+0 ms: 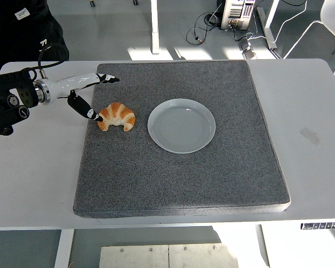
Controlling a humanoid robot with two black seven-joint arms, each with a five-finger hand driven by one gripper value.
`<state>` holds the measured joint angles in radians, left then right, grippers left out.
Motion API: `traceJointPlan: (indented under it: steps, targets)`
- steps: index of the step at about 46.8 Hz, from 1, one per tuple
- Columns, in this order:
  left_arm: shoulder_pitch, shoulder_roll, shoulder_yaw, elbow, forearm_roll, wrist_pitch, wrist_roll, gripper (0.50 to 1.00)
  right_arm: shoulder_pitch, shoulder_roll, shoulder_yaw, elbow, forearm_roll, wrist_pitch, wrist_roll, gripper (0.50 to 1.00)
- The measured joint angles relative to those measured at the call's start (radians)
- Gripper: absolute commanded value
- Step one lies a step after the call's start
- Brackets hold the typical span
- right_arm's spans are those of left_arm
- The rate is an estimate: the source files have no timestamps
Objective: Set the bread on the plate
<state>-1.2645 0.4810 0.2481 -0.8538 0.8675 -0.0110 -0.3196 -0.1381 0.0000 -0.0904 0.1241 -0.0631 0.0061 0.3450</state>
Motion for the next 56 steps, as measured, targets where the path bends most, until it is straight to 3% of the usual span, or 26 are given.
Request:
traceJointPlan:
  steps: [25, 29, 41, 56]
  targets:
    - [0.069, -0.142, 0.001, 0.126, 0.045, 0.028, -0.003, 0.968, 0.0, 0.0, 0.0, 0.0, 0.0, 0.0, 0.0, 1.0]
    - [0.069, -0.153, 0.002, 0.134, 0.045, 0.036, -0.003, 0.931, 0.0, 0.0, 0.0, 0.0, 0.0, 0.0, 0.0, 1.0]
    - [0.075, -0.158, 0.006, 0.154, 0.048, 0.059, -0.003, 0.719, 0.0, 0.0, 0.0, 0.0, 0.0, 0.0, 0.0, 1.0]
    - [0.083, -0.166, 0.029, 0.176, 0.09, 0.095, -0.006, 0.519, 0.0, 0.0, 0.0, 0.0, 0.0, 0.0, 0.0, 1.0]
